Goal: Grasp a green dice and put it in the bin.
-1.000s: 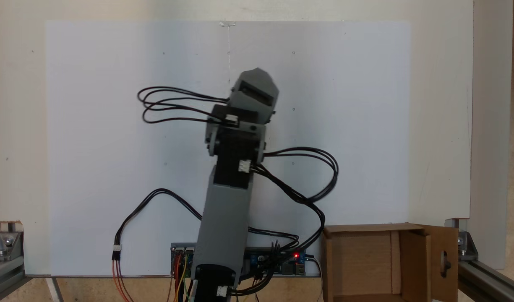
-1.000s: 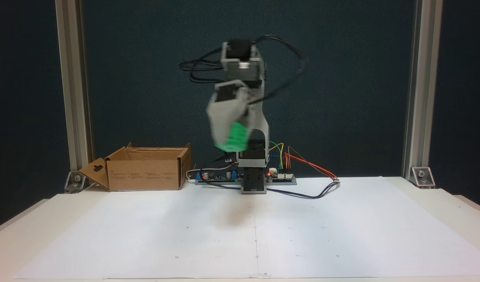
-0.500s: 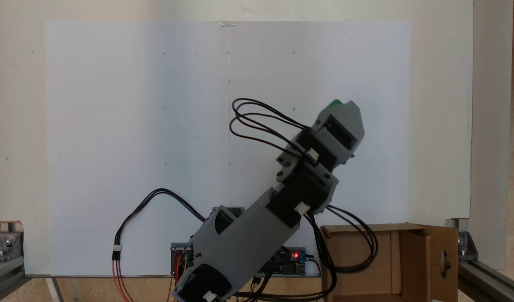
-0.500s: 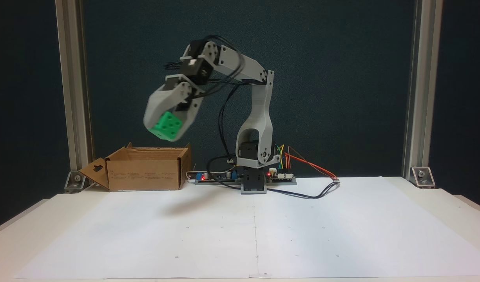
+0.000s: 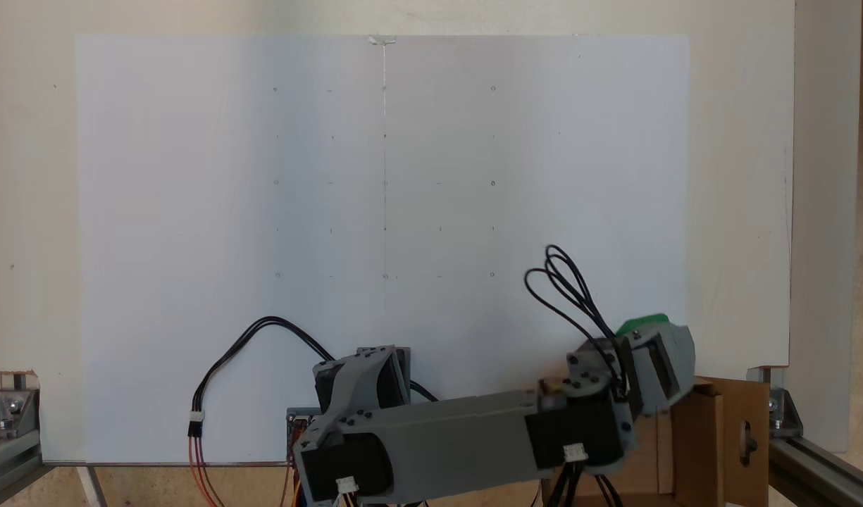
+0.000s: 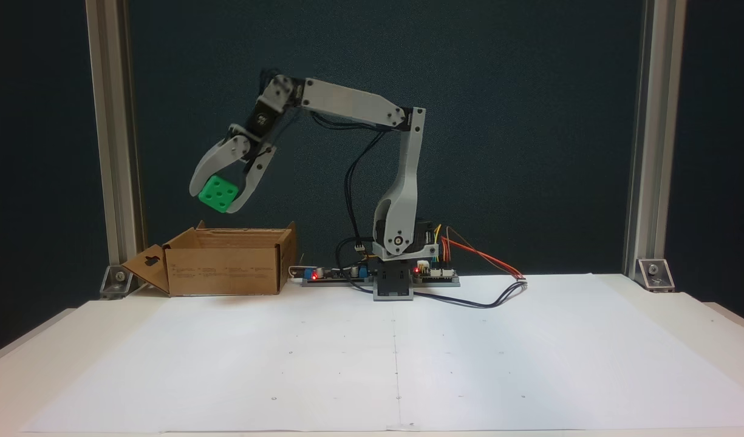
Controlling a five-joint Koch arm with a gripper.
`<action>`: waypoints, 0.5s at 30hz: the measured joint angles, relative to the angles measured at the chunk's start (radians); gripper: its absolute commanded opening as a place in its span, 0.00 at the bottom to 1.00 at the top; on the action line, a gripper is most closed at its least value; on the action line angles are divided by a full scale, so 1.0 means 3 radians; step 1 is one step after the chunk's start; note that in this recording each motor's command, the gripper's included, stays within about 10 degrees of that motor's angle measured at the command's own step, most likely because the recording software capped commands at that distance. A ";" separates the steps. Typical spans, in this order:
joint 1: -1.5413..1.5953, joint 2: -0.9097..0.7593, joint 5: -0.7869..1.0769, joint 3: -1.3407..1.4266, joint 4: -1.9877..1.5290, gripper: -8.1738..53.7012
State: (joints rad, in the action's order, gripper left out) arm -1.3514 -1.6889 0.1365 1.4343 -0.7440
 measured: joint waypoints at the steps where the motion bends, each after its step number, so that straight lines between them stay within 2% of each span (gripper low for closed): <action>1: -0.0112 0.0051 0.0010 0.0000 0.0000 0.33; 10: -0.1089 0.0701 0.0286 -0.0286 0.0031 0.33; 15: -0.1411 0.1094 0.0634 -0.0317 0.0041 0.33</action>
State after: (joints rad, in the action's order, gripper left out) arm -1.7748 -1.3606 0.3267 1.3392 -0.7317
